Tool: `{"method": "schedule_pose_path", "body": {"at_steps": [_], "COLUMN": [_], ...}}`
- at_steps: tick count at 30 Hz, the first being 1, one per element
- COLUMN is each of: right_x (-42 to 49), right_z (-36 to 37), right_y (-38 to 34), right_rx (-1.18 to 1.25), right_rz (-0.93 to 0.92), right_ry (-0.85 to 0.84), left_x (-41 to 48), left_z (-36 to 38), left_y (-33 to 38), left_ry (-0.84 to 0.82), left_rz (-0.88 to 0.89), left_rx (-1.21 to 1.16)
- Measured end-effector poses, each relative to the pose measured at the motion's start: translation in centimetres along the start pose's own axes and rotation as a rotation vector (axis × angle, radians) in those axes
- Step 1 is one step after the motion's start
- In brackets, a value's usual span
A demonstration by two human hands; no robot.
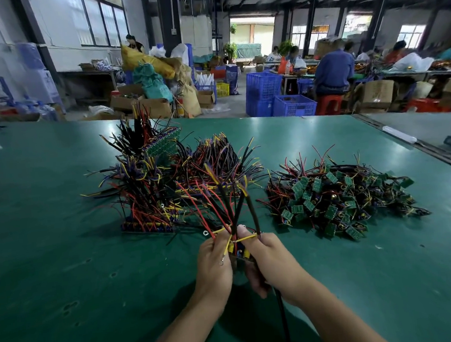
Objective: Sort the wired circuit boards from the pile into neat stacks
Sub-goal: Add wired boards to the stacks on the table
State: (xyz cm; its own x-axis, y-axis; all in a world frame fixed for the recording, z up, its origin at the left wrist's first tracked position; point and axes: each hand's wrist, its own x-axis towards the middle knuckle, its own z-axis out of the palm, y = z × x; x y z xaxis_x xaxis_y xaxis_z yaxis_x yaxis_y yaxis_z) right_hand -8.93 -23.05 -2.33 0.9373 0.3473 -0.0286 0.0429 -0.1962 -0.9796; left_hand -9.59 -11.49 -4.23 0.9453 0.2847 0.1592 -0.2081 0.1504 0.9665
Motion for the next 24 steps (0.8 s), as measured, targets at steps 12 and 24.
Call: {"method": "schedule_pose_path", "body": {"at_steps": [12, 24], "right_x": [-0.1, -0.1], "right_z": [0.2, 0.7], "right_y": [0.7, 0.5], "right_rx": [0.117, 0.234], "right_rz": [-0.012, -0.008], "right_ry": [-0.079, -0.100], "left_x": [-0.3, -0.2], "left_z": [0.1, 0.1], "left_y": [0.7, 0.7], "left_ry": [-0.153, -0.019], "left_rz": [-0.193, -0.379], "left_rx": [-0.207, -0.188]}}
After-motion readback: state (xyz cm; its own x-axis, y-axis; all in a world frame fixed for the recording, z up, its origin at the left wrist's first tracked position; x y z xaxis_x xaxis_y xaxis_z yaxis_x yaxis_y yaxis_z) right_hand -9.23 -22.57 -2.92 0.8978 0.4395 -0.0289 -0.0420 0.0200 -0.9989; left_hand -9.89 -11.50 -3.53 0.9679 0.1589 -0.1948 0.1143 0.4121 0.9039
